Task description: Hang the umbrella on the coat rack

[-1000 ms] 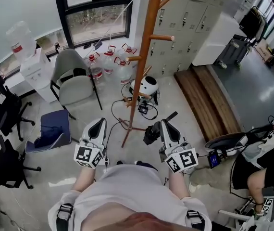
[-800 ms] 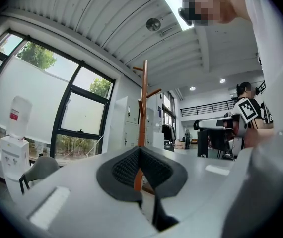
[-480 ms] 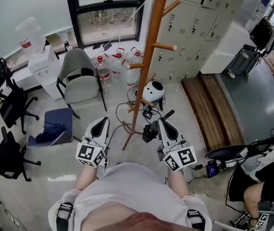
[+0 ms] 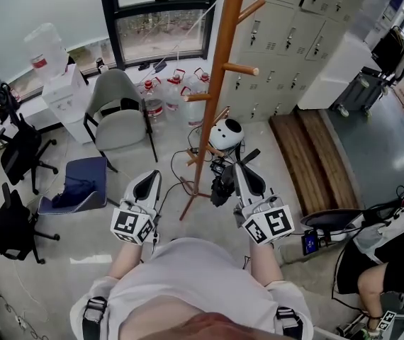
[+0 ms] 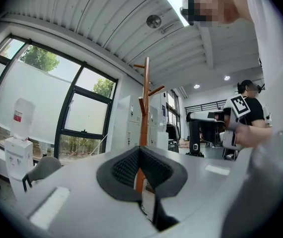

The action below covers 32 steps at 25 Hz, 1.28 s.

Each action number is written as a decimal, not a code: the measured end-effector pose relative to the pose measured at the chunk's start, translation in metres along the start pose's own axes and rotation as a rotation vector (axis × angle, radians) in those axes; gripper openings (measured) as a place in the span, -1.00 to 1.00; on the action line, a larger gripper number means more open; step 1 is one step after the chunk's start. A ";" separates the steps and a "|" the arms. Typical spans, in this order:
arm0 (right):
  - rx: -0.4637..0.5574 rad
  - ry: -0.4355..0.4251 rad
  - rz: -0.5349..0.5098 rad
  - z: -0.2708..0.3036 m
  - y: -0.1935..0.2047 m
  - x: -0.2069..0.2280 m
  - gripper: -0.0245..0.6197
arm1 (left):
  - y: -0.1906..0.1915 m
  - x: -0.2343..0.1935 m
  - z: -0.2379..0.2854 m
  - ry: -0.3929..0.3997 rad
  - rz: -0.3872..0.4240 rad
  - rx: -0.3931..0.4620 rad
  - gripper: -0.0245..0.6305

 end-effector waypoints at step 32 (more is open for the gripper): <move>0.101 -0.180 -0.213 0.112 -0.141 0.009 -0.90 | 0.004 -0.027 -0.006 -0.047 0.000 -0.002 -0.89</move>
Point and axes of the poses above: the fingertips, and each gripper's own axes: z forward along the fingers, x to its right, y out of its underside, the point moved 1 cm from there along -z, backward along the fingers, and after that the axes turned 6 degrees about z, right-handed, at the moved point
